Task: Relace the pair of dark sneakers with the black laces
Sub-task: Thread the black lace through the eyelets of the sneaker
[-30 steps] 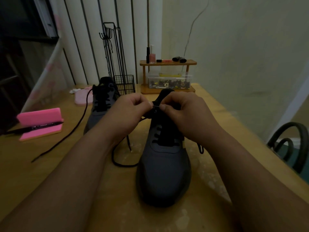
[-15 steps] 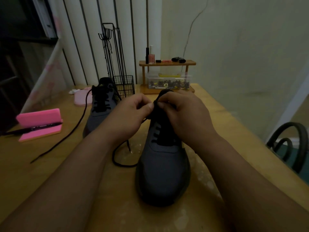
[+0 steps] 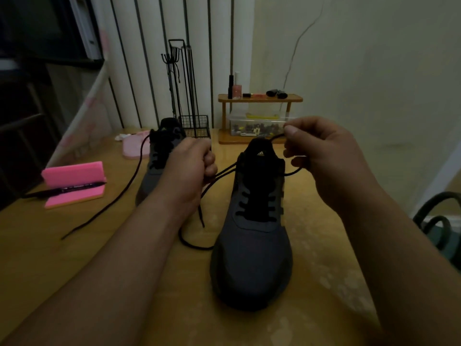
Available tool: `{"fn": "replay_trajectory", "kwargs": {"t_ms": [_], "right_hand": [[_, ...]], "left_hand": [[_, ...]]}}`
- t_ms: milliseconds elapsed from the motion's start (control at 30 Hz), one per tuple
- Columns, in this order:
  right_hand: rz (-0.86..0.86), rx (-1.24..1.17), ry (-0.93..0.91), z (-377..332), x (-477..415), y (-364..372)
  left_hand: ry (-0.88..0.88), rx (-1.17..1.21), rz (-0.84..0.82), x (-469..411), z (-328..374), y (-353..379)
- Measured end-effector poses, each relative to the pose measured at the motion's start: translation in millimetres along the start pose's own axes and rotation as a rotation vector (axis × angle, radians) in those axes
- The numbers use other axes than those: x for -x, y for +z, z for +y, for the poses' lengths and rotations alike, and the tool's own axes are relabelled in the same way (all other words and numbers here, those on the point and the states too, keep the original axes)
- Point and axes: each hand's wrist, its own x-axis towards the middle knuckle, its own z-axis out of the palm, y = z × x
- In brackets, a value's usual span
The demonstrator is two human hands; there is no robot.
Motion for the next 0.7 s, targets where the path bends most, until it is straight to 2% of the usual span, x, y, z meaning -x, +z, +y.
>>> {"fn": "replay_trajectory", "kwargs": {"t_ms": [133, 200, 267, 400, 533, 600, 667, 700], "right_hand": [[-0.004, -0.063, 0.018, 0, 1, 1], [-0.017, -0.056, 0.014, 0, 1, 3], [-0.026, -0.052, 0.014, 2, 1, 3], [-0.023, -0.005, 0.015, 3, 0, 1], [-0.023, 0.063, 0.001, 4, -1, 1], [-0.037, 0.122, -0.01, 6, -2, 2], [-0.058, 0.161, -0.017, 7, -2, 3], [-0.067, 0.18, -0.026, 8, -2, 4]], "left_hand": [[0.212, -0.715, -0.035, 7, 2, 4], [0.25, -0.854, -0.119, 11, 3, 5], [0.261, -0.877, -0.182, 13, 6, 1], [0.218, -0.808, -0.262, 12, 14, -10], [0.231, -0.68, -0.111, 9, 9, -7], [0.142, -0.402, -0.035, 5, 8, -2], [0.028, -0.008, -0.029, 3, 8, 4], [0.0, 0.094, -0.026, 3, 7, 5]]}}
